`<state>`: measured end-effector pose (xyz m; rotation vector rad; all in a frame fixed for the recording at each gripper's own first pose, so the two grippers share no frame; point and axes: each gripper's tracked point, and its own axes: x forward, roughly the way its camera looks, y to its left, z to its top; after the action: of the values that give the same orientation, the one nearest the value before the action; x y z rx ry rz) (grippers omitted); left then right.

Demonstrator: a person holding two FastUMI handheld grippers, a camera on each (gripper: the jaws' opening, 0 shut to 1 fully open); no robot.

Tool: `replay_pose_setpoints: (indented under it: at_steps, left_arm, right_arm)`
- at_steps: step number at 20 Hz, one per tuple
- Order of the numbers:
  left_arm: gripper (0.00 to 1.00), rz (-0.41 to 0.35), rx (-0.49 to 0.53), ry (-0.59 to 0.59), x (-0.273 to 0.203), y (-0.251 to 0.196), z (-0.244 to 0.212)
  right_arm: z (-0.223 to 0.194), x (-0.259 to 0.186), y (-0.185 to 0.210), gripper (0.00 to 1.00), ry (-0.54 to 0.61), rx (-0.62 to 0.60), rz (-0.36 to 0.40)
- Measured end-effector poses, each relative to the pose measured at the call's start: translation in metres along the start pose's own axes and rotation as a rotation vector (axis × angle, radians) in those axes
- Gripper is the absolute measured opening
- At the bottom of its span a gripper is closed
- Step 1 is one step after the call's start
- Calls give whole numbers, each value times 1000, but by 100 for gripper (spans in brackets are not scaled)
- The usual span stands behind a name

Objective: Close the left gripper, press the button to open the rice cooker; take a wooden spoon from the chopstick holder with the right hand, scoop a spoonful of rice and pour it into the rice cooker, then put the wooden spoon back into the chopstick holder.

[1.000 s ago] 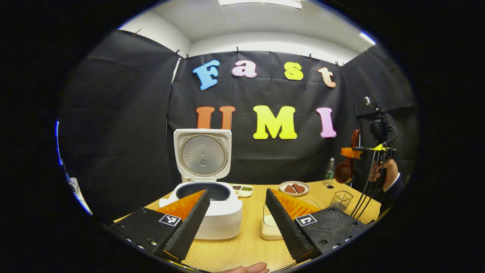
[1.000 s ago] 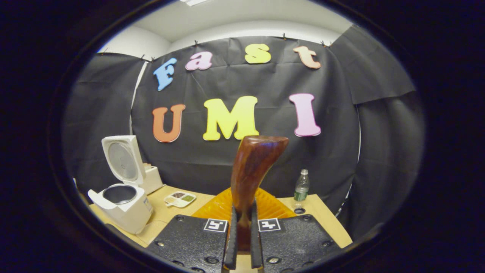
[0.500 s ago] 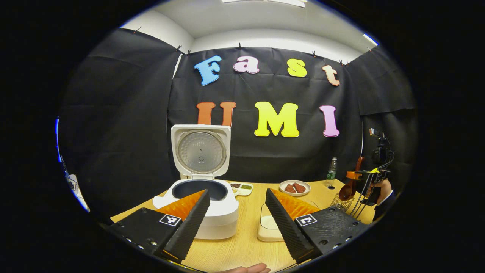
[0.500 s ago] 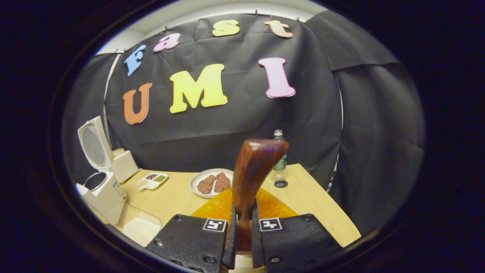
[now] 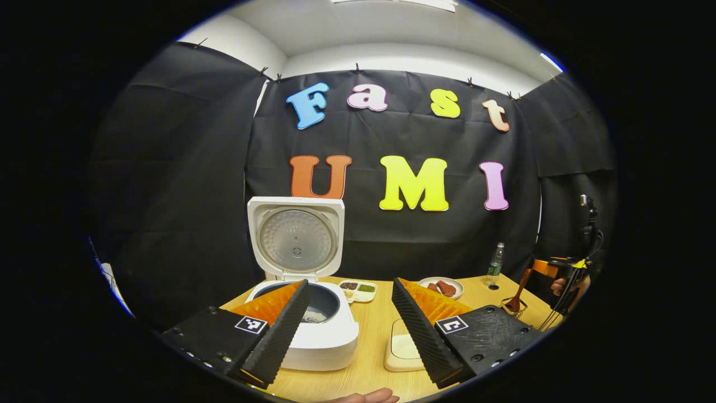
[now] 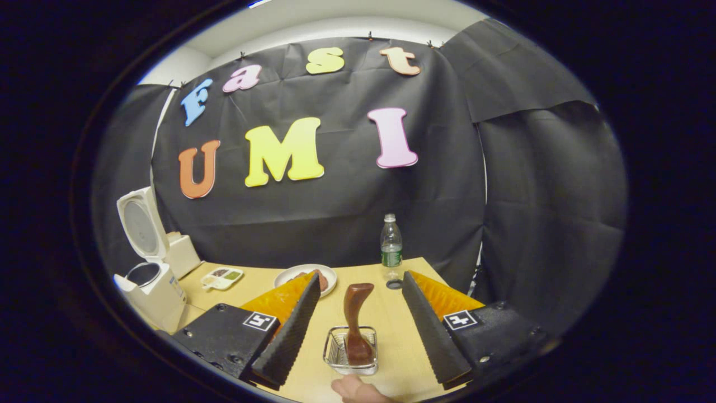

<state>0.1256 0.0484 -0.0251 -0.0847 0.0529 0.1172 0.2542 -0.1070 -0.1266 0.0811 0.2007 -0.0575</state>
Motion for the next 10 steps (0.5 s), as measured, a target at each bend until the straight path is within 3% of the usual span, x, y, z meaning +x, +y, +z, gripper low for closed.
replay_pose_setpoints:
  at_steps: [10]
  left_arm:
    - [93, -44, 43, -12, 31, 22, 71]
  right_arm:
    - [23, -84, 18, 93, -76, 9, 55]
